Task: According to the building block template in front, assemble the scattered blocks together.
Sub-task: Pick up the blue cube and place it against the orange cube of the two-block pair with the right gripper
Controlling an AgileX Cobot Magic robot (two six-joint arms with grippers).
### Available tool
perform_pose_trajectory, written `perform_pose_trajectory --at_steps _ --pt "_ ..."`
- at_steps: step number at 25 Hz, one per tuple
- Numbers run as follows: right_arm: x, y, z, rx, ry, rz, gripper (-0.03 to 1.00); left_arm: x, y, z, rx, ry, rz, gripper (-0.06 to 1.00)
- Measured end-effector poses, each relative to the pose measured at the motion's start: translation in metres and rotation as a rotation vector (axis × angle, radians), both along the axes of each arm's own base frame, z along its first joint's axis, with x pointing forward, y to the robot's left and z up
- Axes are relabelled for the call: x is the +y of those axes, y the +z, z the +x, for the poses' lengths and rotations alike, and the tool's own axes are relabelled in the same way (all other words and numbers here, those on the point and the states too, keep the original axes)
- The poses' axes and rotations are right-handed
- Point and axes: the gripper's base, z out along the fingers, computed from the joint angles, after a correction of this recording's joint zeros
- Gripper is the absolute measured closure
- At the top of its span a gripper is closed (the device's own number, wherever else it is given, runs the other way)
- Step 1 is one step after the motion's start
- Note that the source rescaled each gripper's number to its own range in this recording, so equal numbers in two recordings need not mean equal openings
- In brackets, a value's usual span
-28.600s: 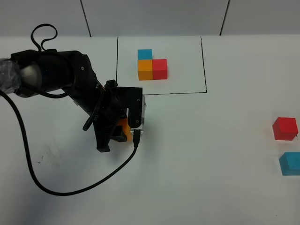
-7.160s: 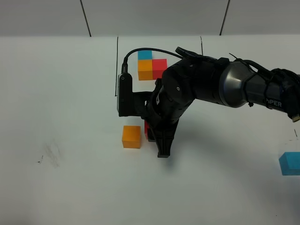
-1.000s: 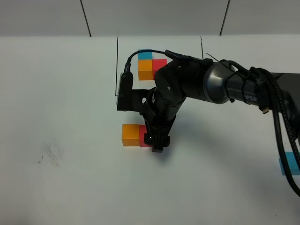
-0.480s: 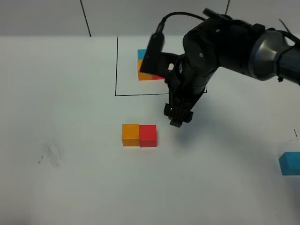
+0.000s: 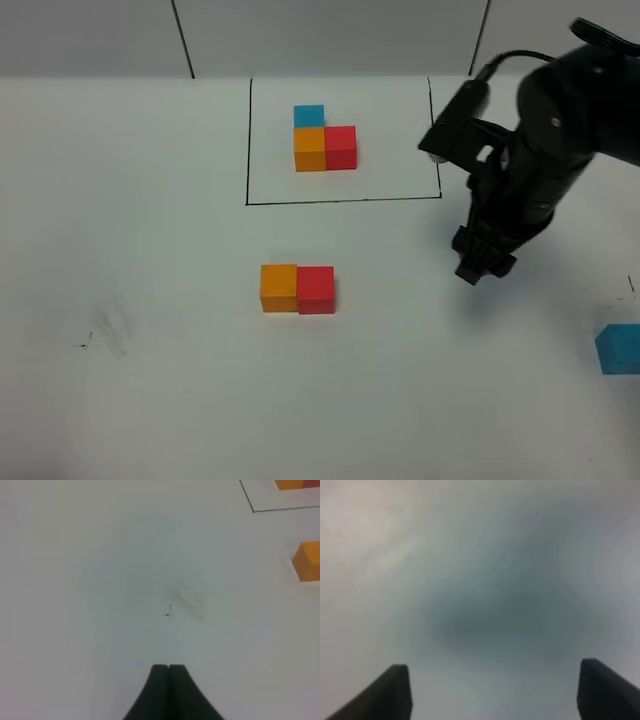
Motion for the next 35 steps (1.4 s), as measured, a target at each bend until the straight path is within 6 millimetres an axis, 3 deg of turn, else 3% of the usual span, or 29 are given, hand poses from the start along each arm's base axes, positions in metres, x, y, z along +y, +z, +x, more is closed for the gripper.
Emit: perform_pose_trajectory --at_steps 8,15,22,35 --pt "-0.056 -0.002 -0.035 -0.053 -0.449 0.141 0.30 0.000 0.000 0.000 0.000 0.000 0.000 0.94" --pt "-0.092 -0.026 -0.065 -0.049 -0.601 0.156 0.30 0.000 0.000 0.000 0.000 0.002 -0.002 0.94" --pt "-0.113 -0.040 -0.074 -0.025 -0.716 0.154 0.30 0.000 0.000 0.000 0.001 0.002 -0.002 0.94" --pt "-0.119 -0.044 -0.076 -0.046 -0.728 0.135 0.30 0.000 0.000 0.000 0.000 0.002 -0.003 0.94"
